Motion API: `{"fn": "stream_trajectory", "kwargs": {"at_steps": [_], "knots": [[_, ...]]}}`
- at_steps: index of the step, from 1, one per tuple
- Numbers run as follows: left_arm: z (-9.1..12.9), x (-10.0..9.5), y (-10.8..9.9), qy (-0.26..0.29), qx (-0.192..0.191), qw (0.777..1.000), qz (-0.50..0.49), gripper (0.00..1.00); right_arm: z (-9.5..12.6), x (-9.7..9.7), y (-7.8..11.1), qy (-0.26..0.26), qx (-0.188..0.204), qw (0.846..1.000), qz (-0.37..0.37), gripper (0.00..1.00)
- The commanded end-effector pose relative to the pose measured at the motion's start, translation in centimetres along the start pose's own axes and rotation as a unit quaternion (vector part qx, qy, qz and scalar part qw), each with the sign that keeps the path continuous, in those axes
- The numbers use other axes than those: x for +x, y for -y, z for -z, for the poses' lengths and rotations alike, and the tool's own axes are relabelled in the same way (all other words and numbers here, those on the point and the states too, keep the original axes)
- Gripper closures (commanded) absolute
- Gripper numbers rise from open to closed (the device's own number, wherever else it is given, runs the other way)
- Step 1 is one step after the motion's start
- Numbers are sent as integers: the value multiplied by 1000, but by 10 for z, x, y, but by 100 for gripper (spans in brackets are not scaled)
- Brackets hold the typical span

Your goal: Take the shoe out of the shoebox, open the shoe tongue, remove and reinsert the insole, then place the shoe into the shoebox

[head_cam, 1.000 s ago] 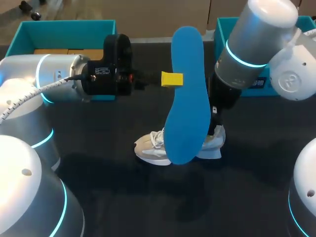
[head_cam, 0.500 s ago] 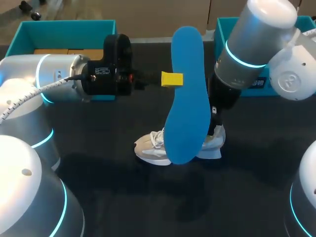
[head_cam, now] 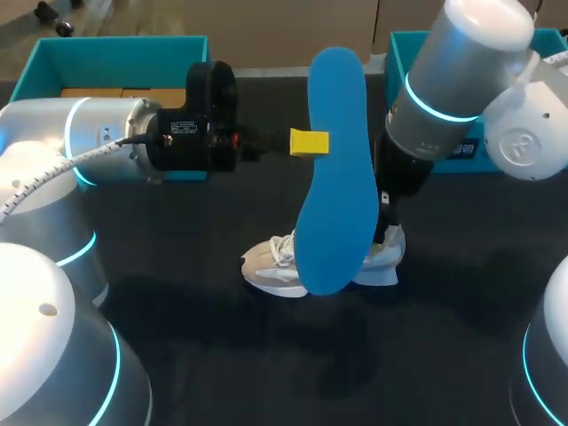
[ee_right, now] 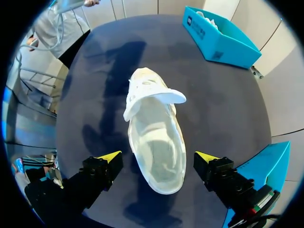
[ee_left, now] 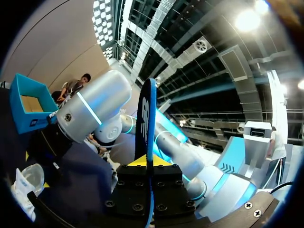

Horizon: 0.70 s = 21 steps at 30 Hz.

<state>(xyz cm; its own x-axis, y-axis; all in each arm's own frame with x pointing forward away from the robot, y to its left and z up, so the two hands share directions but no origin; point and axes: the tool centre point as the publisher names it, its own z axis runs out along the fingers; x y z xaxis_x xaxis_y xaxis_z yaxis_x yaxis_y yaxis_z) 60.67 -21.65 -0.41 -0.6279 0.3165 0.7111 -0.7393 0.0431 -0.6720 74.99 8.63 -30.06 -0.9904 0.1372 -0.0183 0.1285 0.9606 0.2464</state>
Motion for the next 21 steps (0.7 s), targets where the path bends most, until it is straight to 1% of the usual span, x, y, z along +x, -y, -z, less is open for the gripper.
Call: {"fn": "stream_trajectory", "kwargs": {"at_steps": [1, 7, 9, 12, 16, 18, 21], "knots": [[-2, -1, 0, -1, 1, 1000, 0, 100, -1, 1, 0, 1, 1, 1000, -1, 0], [-2, -1, 0, -1, 1, 1000, 0, 100, -1, 1, 0, 1, 1, 1000, -1, 0], [-2, -1, 0, -1, 1, 1000, 0, 100, -1, -1, -2, 2, 10, 1000, 5, 0], [-2, -1, 0, -1, 1, 1000, 0, 100, -10, -9, -3, -11, 31, 999, 15, 0], [-2, -1, 0, -1, 1, 1000, 0, 100, -23, -22, -3, -13, 50, 998, 24, 0], [-2, -1, 0, -1, 1, 1000, 0, 100, -29, -28, -3, -9, 38, 999, 29, 0], [-2, -1, 0, -1, 1, 1000, 0, 100, -36, -36, -5, -2, 39, 999, 37, 0]]}}
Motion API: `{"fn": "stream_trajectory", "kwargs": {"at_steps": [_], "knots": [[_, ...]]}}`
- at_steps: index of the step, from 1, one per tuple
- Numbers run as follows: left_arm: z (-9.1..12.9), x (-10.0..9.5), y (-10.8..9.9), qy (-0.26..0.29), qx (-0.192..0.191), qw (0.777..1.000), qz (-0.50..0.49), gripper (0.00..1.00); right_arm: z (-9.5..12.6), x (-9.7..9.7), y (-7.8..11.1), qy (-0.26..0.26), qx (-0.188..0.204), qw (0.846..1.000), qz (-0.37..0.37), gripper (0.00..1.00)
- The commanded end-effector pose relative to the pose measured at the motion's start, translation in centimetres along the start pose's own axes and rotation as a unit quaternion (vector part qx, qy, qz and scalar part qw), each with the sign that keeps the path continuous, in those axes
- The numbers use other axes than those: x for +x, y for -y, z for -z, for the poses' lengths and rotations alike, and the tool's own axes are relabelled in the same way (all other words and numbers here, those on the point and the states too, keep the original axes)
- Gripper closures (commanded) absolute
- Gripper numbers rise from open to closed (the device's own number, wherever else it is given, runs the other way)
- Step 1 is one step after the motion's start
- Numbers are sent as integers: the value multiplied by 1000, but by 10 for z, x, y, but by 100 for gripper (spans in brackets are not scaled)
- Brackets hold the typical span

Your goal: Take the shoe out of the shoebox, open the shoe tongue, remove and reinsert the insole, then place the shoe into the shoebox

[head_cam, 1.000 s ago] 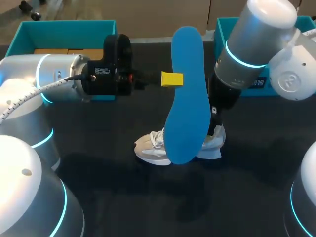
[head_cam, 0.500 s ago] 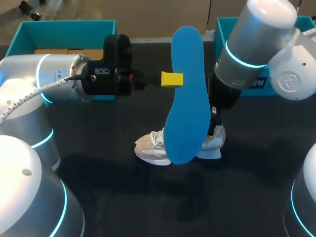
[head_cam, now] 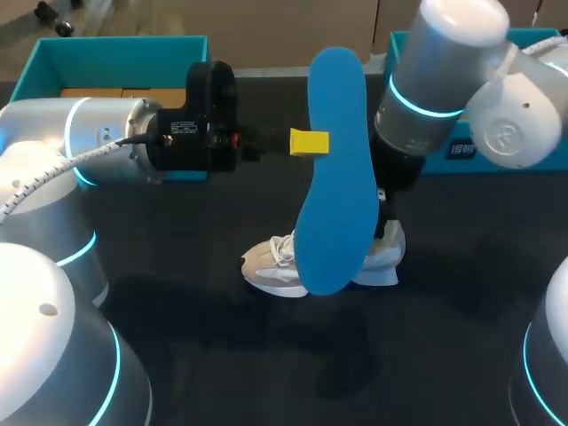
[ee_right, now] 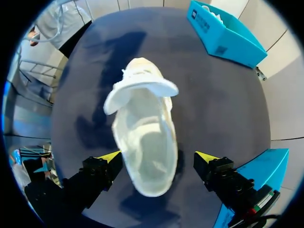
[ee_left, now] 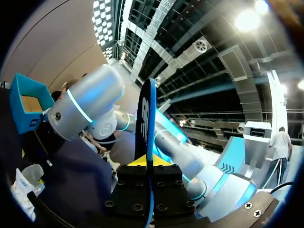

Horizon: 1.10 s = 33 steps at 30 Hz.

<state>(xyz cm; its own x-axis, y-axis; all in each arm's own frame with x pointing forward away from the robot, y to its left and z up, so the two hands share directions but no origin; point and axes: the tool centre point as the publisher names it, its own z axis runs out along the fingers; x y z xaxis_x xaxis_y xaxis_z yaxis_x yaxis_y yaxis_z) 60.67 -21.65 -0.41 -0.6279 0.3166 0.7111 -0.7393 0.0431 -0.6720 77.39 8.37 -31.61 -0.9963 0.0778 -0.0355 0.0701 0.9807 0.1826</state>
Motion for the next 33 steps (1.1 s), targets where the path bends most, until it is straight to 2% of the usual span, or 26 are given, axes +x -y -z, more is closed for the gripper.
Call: {"fn": "stream_trajectory", "kwargs": {"at_steps": [1, 6, 12, 16, 19, 24, 30, 33], "knots": [[-2, -1, 0, -1, 1, 1000, 0, 100, -23, -15, -9, -2, 7, 1000, 9, 0], [-2, -1, 0, -1, 1, 1000, 0, 100, -41, -21, -10, 0, 3, 1000, 14, 0], [-2, -1, 0, -1, 1, 1000, 0, 100, -60, -25, -9, -3, 22, 999, 25, 0], [-2, -1, 0, -1, 1, 1000, 0, 100, -69, -25, -10, -9, 22, 999, 26, 0], [-2, -1, 0, -1, 1, 1000, 0, 100, -72, -25, -10, -11, 21, 999, 22, 4], [-2, -1, 0, -1, 1, 1000, 0, 100, -75, -21, -8, -15, 25, 999, 15, 51], [-2, -1, 0, -1, 1, 1000, 0, 100, -80, -15, -7, -29, 25, 999, 12, 74], [-2, -1, 0, -1, 1, 1000, 0, 100, -83, -13, -7, -34, 26, 999, 12, 94]]}}
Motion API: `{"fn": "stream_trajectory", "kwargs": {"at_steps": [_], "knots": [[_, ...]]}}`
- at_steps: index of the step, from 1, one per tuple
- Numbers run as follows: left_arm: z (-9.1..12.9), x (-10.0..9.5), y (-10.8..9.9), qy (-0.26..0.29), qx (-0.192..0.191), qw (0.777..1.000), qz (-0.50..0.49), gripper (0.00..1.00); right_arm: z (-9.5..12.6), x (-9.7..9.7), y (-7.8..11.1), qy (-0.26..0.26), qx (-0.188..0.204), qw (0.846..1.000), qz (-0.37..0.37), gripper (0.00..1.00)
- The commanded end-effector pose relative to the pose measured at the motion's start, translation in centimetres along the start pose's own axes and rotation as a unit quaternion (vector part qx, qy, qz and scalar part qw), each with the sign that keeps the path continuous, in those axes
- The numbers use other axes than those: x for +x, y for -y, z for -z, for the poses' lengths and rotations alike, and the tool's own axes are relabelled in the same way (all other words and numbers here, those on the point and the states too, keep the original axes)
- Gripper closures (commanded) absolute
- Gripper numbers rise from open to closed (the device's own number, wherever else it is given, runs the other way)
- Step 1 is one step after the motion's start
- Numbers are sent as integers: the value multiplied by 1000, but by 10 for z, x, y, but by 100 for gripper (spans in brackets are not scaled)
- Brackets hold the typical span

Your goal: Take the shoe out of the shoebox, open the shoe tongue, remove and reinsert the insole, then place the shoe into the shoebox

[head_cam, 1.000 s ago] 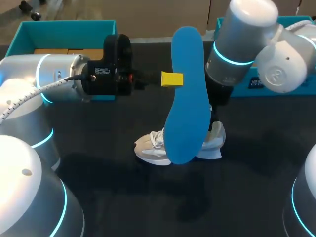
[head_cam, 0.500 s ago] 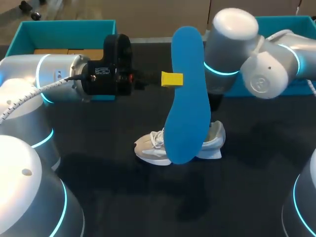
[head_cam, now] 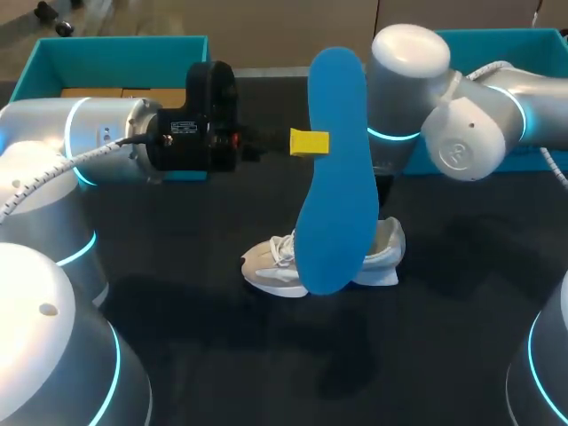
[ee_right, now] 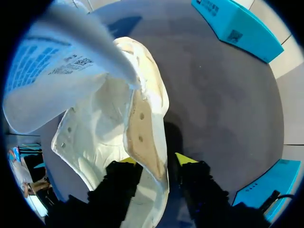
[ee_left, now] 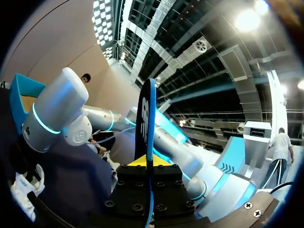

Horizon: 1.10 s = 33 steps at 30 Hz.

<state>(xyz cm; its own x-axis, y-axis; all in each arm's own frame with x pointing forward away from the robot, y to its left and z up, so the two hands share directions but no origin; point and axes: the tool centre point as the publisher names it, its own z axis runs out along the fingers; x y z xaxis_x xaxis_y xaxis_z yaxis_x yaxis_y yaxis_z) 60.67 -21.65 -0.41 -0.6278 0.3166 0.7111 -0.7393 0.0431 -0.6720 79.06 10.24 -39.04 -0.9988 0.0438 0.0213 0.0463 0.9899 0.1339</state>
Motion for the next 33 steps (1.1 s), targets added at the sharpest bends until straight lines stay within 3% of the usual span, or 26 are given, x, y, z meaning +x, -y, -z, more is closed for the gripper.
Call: {"fn": "stream_trajectory", "kwargs": {"at_steps": [1, 10, 16, 24, 28, 33], "knots": [[-2, -1, 0, -1, 1, 1000, 0, 100, -7, -1, -2, -6, 3, 1000, -1, 100], [-2, -1, 0, -1, 1, 1000, 0, 100, -5, 4, -3, -16, 7, 1000, -8, 100], [-2, -1, 0, -1, 1, 1000, 0, 100, 13, 13, -7, -27, -26, 999, -36, 100], [-2, -1, 0, -1, 1, 1000, 0, 100, 29, 29, -10, -73, -31, 994, -72, 100], [-2, -1, 0, -1, 1, 1000, 0, 100, 35, 35, -13, -88, -52, 990, -100, 100], [-2, -1, 0, -1, 1, 1000, 0, 100, 33, 41, -19, -70, -104, 981, -151, 100]]}}
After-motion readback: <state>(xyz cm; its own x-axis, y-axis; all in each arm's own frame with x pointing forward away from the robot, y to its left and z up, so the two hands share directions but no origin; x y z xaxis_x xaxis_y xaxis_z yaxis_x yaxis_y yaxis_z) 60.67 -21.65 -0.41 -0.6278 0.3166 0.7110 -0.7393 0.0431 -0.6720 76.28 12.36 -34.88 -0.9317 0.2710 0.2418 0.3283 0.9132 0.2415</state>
